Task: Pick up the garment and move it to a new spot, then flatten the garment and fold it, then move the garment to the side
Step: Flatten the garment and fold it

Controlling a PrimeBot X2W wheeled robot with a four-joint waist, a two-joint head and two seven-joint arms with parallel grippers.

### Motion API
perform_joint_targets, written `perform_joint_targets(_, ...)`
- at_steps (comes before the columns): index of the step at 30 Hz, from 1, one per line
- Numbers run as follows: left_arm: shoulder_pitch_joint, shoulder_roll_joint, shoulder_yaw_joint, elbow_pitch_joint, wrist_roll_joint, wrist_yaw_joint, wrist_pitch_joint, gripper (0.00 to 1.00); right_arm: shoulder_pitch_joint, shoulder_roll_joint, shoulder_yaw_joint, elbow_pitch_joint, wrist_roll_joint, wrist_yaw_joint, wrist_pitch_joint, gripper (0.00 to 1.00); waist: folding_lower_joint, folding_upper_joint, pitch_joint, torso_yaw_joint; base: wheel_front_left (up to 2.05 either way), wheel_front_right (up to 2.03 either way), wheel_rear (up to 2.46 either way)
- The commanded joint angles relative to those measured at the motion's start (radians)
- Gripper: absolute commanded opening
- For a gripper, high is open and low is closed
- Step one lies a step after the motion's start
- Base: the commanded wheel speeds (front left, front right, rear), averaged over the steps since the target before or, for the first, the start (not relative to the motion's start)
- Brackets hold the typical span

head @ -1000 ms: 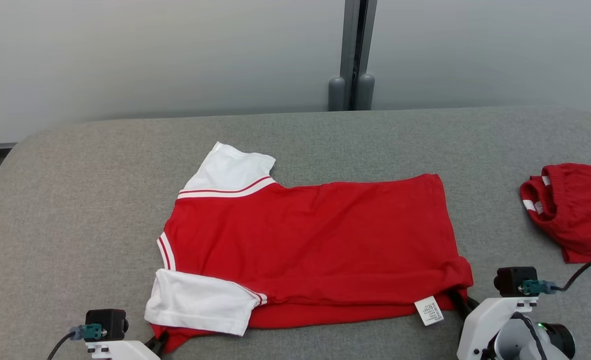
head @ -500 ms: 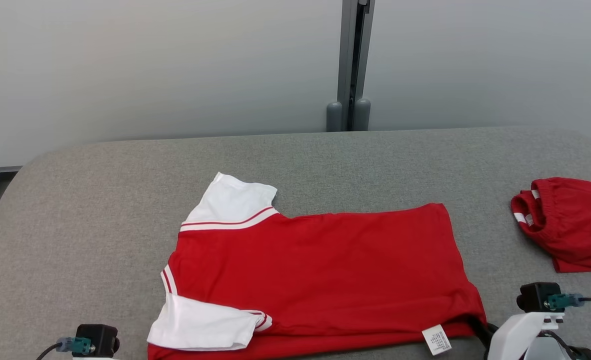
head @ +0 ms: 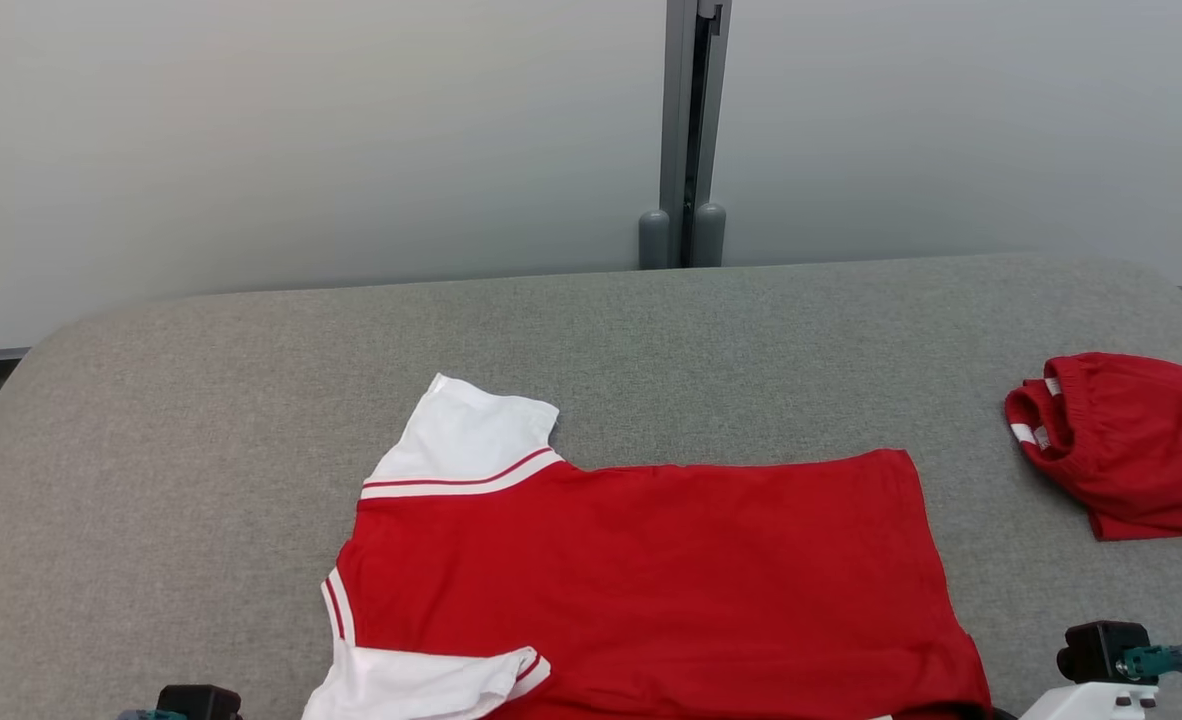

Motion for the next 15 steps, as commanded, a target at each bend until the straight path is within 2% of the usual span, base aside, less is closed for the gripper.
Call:
perform_joint_targets(1, 0.014, 0.003, 0.000, -0.006, -0.006, 0.005, 0.004, 0.00, 0.014, 0.005, -0.016, -0.012, -0.016, 0.000, 0.009, 0.95, 0.0000, 0.0000, -0.002, -0.002, 0.00, 0.00, 0.00)
perform_joint_targets(2, 0.015, 0.002, -0.001, -0.009, -0.006, 0.007, 0.003, 0.14, 0.018, 0.013, -0.022, -0.022, -0.024, 0.000, 0.012, 1.00, 0.0000, 0.0000, -0.003, -0.003, 0.00, 0.00, 0.00)
perform_joint_targets(3, 0.014, 0.002, 0.000, -0.013, -0.003, 0.010, -0.001, 0.44, 0.020, 0.018, -0.032, -0.035, -0.030, 0.000, 0.010, 1.00, 0.0000, 0.0000, -0.003, -0.003, 0.00, 0.00, 0.00)
perform_joint_targets(4, 0.012, 0.001, -0.001, -0.015, 0.000, 0.014, -0.002, 0.84, 0.022, 0.022, -0.039, -0.047, -0.036, 0.000, 0.009, 1.00, 0.0000, 0.0000, -0.005, -0.004, 0.00, 0.00, 0.00)
perform_joint_targets(5, 0.011, 0.001, -0.001, -0.018, 0.003, 0.013, -0.007, 1.00, 0.024, 0.028, -0.044, -0.058, -0.042, 0.000, 0.006, 1.00, 0.0000, 0.0000, -0.006, -0.004, 0.00, 0.00, 0.00)
perform_joint_targets(11, -0.011, -0.002, 0.021, -0.051, 0.042, 0.032, -0.097, 1.00, 0.020, 0.048, -0.084, -0.140, -0.088, 0.000, -0.088, 1.00, 0.0000, 0.0000, -0.012, -0.003, 0.00, 0.00, 0.00)
perform_joint_targets(15, -0.018, -0.011, 0.021, -0.057, 0.054, 0.027, -0.142, 1.00, 0.012, 0.057, -0.096, -0.160, -0.102, 0.000, -0.150, 1.00, 0.0000, 0.0000, -0.013, -0.002, 0.00, 0.00, 0.00)
